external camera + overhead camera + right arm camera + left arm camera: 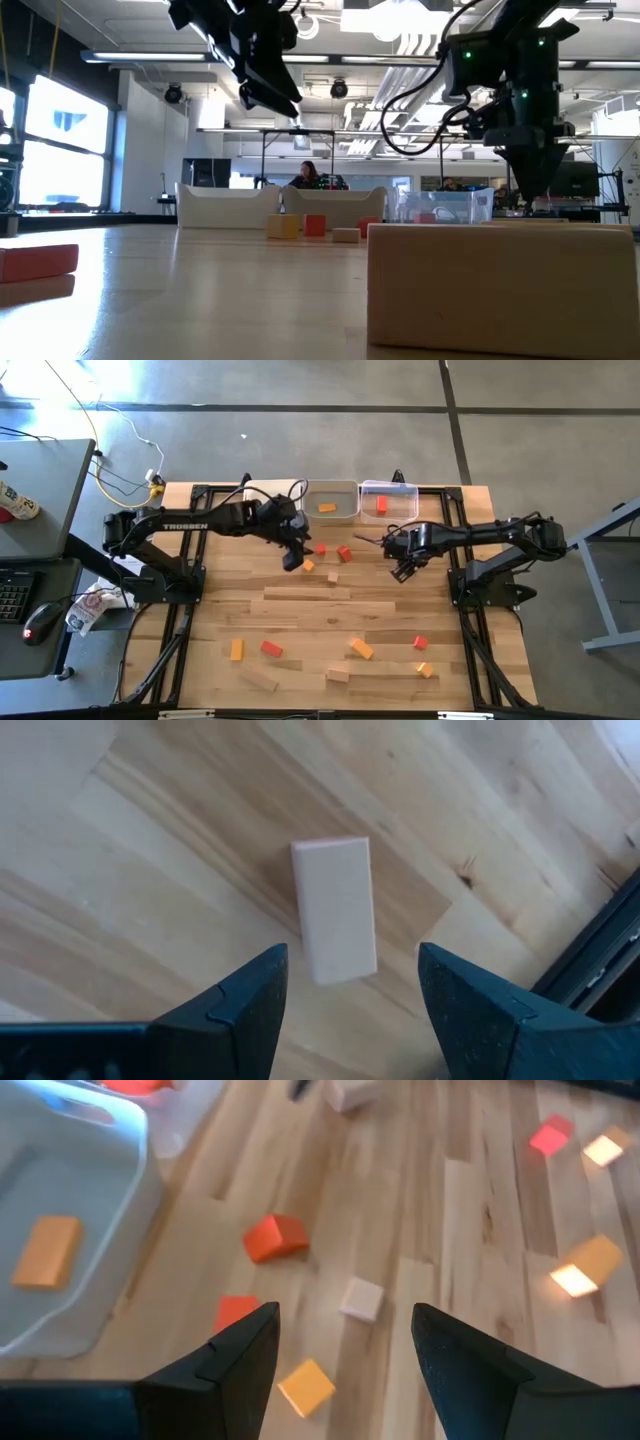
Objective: Sort & place blocks by color
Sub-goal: Put the brown block into the white bin
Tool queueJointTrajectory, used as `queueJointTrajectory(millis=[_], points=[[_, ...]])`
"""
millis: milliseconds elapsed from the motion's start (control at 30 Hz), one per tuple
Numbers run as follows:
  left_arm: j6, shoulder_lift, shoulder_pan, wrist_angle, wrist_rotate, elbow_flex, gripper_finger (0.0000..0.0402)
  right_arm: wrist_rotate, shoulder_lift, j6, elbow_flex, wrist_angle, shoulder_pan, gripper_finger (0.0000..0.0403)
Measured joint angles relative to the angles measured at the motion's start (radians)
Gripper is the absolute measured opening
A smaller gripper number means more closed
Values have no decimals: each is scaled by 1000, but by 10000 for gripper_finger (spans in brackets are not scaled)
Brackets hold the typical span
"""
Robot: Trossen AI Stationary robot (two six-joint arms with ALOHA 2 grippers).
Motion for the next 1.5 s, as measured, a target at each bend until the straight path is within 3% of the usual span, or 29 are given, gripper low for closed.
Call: queueJointTrajectory(millis=[367,800,1000,1233,1500], points=[[0,0,-52,-12,-24,0,216,-29,11,-42,-3,28,-43,211],[0,0,-51,-12,-57,0,216,-50,62,-23,-129,136,-43,210],[-8,0,-49,-13,-86,0,216,-56,62,-31,-149,215,-43,177],[-8,0,-49,-12,-86,0,216,-96,60,-23,-148,216,-42,107],[-12,1,-49,-12,-86,0,216,-118,61,-23,-88,222,33,106]])
